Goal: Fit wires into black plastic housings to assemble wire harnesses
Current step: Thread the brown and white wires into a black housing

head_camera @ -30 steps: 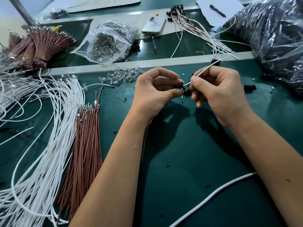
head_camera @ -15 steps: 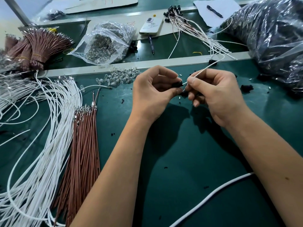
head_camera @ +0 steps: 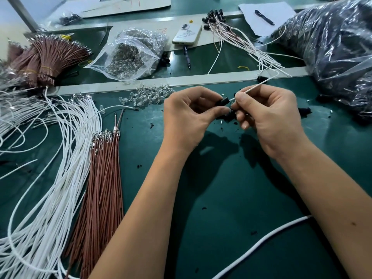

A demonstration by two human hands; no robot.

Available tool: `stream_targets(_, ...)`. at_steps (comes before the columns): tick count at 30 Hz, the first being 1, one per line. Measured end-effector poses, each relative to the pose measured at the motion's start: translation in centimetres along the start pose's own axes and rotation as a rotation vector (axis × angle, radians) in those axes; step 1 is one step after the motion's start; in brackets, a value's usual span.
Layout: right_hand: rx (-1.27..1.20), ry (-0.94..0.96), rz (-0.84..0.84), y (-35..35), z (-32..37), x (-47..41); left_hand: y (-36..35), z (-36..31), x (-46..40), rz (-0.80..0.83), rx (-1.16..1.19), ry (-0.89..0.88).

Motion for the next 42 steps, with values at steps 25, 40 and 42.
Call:
stream_targets(25,0.17,0.014,-0.045,0.9,0.2,-0.3,-2.5,1.6,1.4,0.14,0.22,0.272)
stream_targets(40,0.268,0.114,0.064,-1.6,0.6,0.8,-1.0,2.3,1.0,-0.097,0.548,0.367)
stream_targets(42,0.363,0.164,0.047,-1.9,1.0,1.1,-0.8,2.4,1.0,-0.126,0.576,0.368)
Point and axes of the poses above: each hand's wrist, its own x-axis away from the middle knuckle, its own y-axis out of the back of the hand, z = x × y, the point moved 10 cm from there along -x, towards the middle knuckle, and after that the axes turned 13 degrees about -y, right-handed, at the moved point
